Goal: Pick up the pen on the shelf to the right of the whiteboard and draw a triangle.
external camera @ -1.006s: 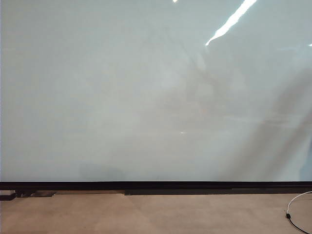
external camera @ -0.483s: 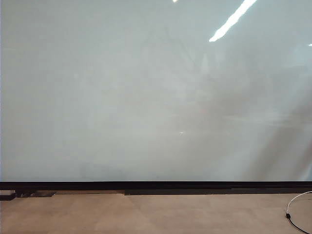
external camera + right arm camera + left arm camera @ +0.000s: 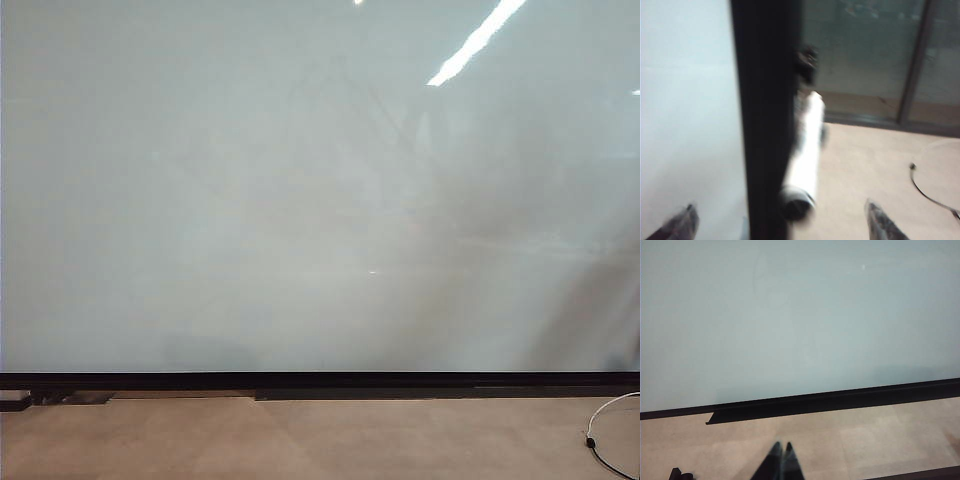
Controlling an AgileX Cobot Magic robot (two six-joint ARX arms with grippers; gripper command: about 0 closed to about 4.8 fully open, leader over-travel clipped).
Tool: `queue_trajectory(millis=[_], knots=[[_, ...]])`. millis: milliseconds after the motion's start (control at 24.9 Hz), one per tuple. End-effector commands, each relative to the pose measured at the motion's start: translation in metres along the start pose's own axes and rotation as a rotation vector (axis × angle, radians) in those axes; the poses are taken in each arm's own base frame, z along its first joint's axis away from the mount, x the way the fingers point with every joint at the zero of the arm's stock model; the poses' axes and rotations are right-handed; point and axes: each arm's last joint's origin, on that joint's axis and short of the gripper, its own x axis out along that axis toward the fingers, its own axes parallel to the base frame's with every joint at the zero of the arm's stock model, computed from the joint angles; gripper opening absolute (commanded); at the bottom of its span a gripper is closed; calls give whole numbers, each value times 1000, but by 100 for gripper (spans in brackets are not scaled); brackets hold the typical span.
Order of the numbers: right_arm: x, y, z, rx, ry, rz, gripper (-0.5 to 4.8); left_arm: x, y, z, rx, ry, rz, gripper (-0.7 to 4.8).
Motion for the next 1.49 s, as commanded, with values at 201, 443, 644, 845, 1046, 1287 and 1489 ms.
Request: queue_trajectory(millis=[201, 443, 644, 845, 1046, 1287, 1489], knots=[[19, 3, 12, -45, -57, -11, 431, 0, 0, 2, 1, -10, 0, -5], [19, 1, 12, -44, -55, -52, 417, 0, 0, 2, 1, -10, 0, -5], [23, 0, 5, -28, -44, -47, 409, 0, 0, 2, 2, -10, 0, -5], [25, -2, 3, -26, -42, -44, 386, 0, 0, 2, 1, -10, 0, -5], [29, -5, 6, -35, -55, -49, 385, 0, 0, 2, 2, -10, 0, -5], [32, -7, 4, -25, -56, -45, 385, 0, 0, 2, 2, -10, 0, -5], [32, -8, 3, -26, -56, -45, 358, 0, 0, 2, 2, -10, 0, -5]])
